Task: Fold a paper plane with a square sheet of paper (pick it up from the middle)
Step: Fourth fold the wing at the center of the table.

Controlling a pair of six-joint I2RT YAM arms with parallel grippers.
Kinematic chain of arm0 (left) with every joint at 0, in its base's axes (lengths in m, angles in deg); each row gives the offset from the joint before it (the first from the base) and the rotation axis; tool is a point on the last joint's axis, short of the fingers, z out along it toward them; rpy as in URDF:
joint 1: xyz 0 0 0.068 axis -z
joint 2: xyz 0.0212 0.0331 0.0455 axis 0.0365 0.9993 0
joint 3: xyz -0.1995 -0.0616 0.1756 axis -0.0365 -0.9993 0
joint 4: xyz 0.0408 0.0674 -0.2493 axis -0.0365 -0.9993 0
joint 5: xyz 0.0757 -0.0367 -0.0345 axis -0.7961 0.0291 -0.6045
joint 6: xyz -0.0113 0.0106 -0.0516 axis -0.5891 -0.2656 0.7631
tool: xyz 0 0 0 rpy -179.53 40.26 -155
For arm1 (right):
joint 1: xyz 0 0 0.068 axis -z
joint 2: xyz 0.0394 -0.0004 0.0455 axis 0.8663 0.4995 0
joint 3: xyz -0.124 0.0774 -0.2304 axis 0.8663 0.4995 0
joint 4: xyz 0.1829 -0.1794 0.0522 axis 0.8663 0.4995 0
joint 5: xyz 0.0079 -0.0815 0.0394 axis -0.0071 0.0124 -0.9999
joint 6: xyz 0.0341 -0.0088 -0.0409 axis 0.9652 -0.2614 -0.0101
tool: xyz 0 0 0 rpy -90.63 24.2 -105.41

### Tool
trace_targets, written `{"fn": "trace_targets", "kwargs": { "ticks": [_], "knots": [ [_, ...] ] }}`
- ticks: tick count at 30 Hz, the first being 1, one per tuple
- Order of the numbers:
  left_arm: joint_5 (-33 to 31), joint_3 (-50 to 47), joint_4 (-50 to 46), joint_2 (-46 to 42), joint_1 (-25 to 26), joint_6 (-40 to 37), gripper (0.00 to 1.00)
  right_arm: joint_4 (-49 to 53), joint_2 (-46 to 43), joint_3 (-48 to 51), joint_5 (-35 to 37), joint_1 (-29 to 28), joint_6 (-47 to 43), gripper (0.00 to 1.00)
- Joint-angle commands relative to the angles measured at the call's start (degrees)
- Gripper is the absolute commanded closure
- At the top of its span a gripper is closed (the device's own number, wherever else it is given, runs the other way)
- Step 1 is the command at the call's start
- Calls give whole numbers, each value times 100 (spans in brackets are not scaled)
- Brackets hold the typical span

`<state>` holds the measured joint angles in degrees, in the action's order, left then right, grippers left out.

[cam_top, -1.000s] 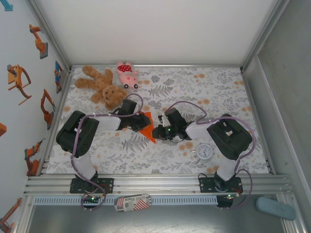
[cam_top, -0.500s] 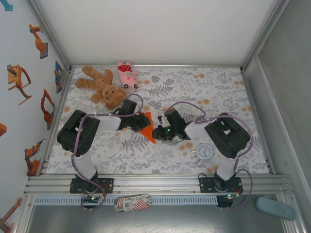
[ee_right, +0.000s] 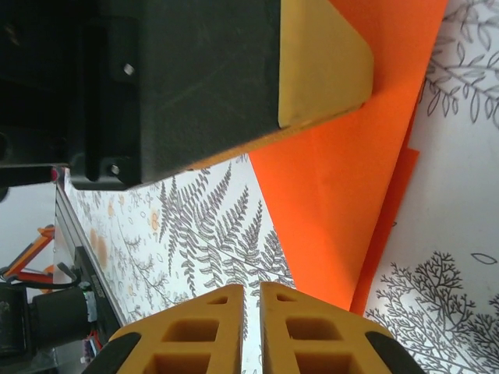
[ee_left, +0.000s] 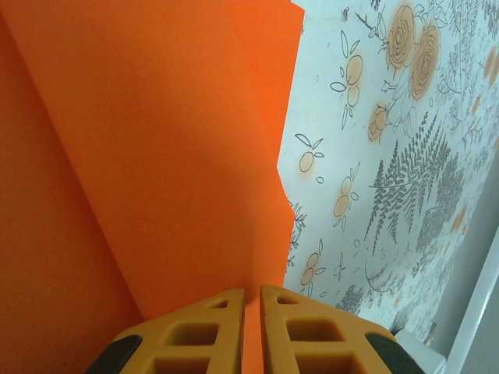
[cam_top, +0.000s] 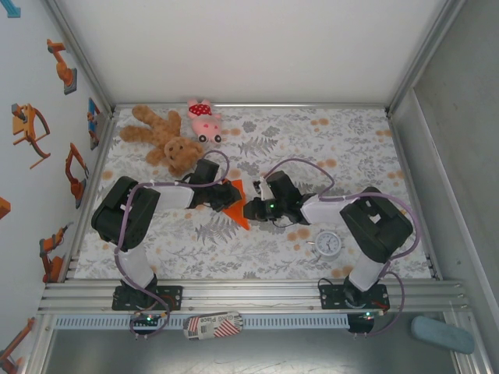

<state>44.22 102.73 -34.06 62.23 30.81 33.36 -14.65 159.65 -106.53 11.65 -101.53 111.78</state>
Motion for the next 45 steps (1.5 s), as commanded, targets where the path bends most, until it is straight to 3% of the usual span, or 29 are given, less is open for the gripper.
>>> {"fn": "trace_targets", "kwargs": {
  "ticks": [1,16,31,45],
  "knots": [
    [93,104,-67,94,-30,-33,86,92,195,-60,-85,-120,-54,87],
    [95,95,-80,124,-34,-22,86,272,630,-149,-43,-219,-76,88],
    [110,220,-175,121,-183,-154,86,1208,666,-227,315,-219,-459,92],
    [32,231,-308,157,-342,-214,89,1299,675,-233,383,-224,-480,94]
  ]
}}
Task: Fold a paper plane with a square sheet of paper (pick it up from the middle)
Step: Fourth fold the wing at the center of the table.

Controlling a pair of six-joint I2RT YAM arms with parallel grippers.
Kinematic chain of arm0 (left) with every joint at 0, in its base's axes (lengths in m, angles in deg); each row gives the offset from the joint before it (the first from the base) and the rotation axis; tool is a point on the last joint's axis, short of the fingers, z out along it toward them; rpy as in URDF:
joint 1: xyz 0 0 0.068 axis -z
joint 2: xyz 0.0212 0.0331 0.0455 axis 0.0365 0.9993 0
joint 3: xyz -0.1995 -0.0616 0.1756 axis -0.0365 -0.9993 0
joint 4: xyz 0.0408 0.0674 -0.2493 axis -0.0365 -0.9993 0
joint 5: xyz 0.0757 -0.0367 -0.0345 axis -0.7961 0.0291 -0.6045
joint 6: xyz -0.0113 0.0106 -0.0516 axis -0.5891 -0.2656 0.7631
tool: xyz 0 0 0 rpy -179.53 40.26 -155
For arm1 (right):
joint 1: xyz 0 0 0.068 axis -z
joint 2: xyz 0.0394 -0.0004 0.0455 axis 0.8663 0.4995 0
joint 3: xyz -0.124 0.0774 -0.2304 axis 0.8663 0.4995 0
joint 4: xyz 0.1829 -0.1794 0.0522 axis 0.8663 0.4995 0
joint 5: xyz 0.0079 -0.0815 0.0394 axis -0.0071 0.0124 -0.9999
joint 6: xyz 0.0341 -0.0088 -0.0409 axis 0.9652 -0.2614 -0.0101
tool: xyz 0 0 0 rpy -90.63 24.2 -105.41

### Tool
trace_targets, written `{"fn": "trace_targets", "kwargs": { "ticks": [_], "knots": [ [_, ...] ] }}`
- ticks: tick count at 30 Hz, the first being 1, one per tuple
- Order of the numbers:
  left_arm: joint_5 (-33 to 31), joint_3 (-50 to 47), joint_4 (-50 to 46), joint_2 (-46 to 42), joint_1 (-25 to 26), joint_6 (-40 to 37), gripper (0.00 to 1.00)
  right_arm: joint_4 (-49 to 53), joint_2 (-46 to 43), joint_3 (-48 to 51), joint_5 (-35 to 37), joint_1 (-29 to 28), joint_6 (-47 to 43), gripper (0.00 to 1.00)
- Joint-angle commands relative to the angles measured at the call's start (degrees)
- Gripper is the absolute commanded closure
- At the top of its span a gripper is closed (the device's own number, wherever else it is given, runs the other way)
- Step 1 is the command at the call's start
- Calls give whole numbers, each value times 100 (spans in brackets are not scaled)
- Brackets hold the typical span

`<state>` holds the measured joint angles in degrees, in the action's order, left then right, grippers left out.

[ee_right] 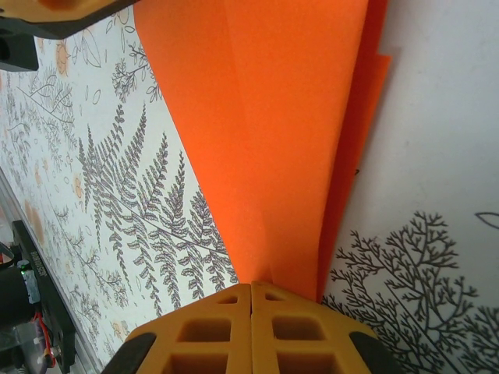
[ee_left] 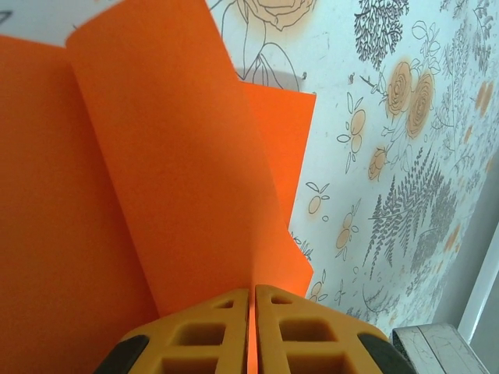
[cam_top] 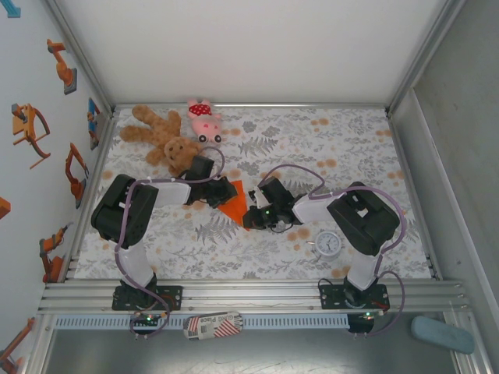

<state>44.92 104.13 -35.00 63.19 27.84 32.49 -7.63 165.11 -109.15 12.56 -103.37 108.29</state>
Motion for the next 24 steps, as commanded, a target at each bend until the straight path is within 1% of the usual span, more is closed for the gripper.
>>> {"fn": "trace_targets", "kwargs": {
  "ticks": [1,24],
  "knots": [
    [-55,87,-233,62,-47,-123,89,597,129,35,288,-35,-131,94],
    [-154,78,-339,223,-101,-110,89,625,93,62,323,-39,-113,94]
  ]
}}
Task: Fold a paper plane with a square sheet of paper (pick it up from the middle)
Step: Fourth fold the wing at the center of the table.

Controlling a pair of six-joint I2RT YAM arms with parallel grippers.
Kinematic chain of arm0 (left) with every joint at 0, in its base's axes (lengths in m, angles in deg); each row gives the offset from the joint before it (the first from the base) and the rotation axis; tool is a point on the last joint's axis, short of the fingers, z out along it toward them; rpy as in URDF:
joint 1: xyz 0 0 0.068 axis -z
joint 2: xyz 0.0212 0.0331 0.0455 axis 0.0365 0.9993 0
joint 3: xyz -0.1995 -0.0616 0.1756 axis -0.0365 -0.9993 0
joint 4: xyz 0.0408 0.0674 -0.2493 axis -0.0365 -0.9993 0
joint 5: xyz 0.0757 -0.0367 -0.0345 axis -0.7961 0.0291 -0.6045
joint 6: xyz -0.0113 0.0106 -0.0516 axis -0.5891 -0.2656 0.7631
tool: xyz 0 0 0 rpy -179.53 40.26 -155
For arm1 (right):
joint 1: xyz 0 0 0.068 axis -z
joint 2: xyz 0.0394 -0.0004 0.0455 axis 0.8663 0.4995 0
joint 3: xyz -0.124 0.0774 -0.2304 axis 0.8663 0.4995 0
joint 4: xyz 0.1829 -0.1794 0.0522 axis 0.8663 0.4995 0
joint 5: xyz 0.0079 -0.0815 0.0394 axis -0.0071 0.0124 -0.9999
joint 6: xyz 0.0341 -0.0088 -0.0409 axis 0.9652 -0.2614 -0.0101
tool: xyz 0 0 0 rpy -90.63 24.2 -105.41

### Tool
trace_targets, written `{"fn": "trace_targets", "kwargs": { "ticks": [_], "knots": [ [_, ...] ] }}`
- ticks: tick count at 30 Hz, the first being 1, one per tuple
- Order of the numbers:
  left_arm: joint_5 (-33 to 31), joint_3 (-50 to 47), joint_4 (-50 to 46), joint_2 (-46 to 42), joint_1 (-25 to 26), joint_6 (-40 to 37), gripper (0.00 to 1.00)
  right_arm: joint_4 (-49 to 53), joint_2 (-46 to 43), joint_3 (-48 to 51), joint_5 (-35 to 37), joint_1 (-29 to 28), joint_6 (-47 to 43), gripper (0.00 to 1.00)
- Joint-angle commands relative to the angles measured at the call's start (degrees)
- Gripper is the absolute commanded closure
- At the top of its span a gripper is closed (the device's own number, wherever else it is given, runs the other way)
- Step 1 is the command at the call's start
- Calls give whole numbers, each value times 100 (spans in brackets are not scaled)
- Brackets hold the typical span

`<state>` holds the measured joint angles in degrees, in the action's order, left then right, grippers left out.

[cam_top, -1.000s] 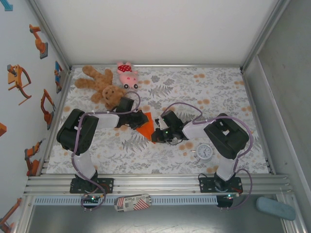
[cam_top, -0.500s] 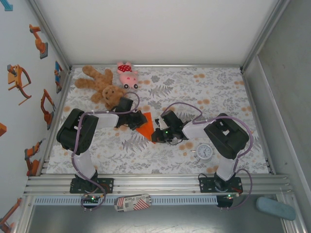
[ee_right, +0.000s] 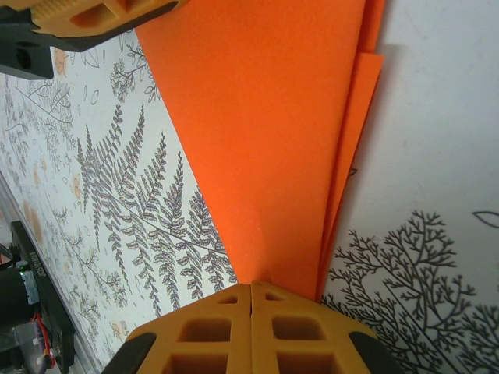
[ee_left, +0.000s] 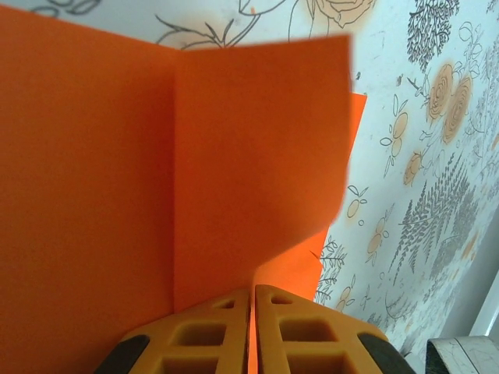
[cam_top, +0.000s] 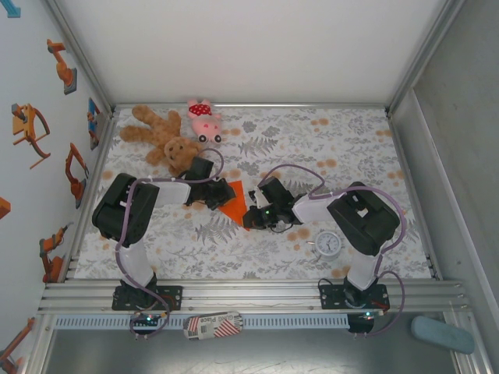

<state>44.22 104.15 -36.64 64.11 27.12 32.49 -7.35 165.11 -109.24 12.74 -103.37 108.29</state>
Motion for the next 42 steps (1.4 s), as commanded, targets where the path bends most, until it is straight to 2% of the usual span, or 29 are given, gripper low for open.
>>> {"fn": "trace_targets", "kwargs": {
  "ticks": [1,7,12,25,42],
  "knots": [
    [-79,75,-181,141,-30,-104,89,580,72,64,304,-37,-106,94],
    [-96,74,-251,190,-36,-130,89,308,-526,20,319,-35,88,90],
    [-104,67,-291,197,-32,-150,89,450,-1068,-153,968,-35,146,89],
    [-92,59,-300,202,-23,-149,89,640,30,-965,594,-40,45,96],
    [-66,99,-338,177,-30,-174,89,921,507,-769,665,-41,-16,98]
  ]
}}
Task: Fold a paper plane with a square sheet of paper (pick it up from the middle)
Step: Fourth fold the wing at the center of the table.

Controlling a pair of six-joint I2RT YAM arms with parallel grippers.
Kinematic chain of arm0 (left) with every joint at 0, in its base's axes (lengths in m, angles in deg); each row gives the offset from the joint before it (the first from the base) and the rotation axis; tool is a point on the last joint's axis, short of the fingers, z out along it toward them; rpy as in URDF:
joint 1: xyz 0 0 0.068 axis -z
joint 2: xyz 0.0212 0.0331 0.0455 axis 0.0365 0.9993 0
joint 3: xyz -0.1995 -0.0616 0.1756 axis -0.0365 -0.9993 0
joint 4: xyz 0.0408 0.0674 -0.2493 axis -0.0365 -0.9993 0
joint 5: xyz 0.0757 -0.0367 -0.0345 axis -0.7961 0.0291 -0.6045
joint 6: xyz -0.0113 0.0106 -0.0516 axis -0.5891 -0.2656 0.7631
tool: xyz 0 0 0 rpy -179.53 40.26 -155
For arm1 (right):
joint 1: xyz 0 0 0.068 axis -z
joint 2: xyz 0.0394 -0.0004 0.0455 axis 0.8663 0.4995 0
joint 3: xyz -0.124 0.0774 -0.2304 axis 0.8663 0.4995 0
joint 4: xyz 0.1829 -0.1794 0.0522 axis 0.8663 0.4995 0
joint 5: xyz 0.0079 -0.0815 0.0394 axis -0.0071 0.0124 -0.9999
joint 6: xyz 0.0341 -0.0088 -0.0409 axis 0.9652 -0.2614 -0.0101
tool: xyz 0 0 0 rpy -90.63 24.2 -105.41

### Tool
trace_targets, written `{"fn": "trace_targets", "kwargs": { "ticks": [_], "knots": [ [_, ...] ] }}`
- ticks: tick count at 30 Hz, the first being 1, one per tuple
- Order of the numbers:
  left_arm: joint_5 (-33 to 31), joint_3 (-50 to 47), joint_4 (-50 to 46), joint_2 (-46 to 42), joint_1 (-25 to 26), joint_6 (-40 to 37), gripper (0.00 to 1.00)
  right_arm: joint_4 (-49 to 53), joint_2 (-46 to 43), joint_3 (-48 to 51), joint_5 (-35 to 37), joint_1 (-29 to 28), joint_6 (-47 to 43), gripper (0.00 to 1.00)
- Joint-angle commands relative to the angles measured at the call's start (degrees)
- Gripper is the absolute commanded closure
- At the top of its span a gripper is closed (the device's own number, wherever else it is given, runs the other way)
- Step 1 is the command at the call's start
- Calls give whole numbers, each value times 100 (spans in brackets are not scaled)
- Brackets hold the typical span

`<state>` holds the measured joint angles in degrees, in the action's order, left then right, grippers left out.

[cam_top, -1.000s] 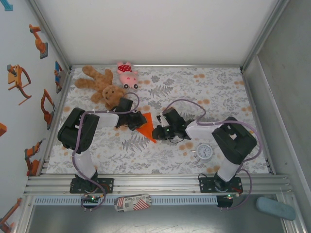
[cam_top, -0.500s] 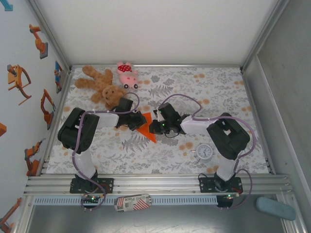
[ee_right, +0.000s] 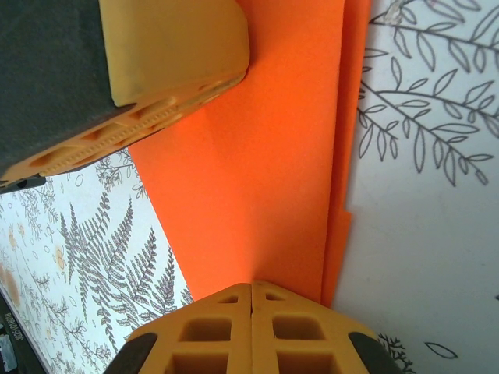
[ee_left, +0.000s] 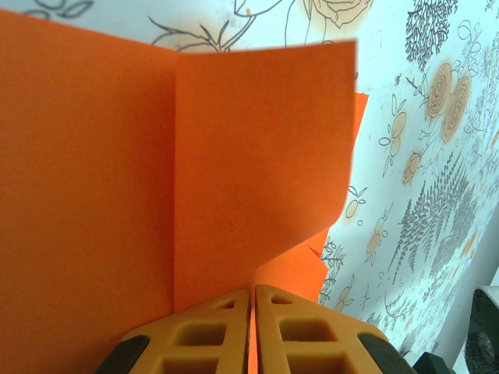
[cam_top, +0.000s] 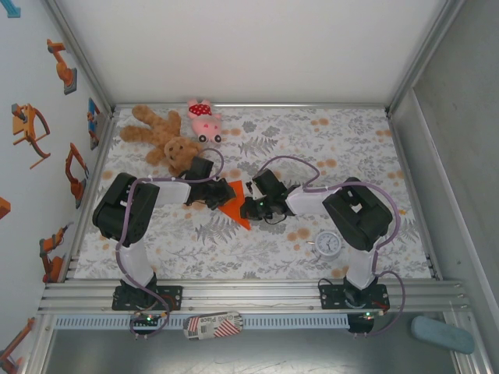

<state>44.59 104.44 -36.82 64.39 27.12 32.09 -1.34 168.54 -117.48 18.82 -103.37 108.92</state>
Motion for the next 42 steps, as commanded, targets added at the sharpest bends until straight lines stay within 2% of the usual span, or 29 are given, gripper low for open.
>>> {"fn": "trace_targets", "kwargs": {
  "ticks": [1,9,14,21,33,42],
  "knots": [
    [-103,78,-346,148,-34,-134,89,337,156,68,66,-40,-90,98],
    [-77,139,-422,54,-80,-241,89,543,163,69,118,-37,-191,98],
    [5,139,-366,-483,16,-490,90,667,189,69,191,-44,-203,99],
    [-191,-202,-414,-1033,316,-810,94,882,234,8,295,-40,-194,100],
    [163,-342,71,-345,484,-790,98,1047,275,-1,348,-42,-225,100],
    [-227,65,-673,148,187,-1413,97,1521,322,20,569,-36,-431,100]
  ]
}}
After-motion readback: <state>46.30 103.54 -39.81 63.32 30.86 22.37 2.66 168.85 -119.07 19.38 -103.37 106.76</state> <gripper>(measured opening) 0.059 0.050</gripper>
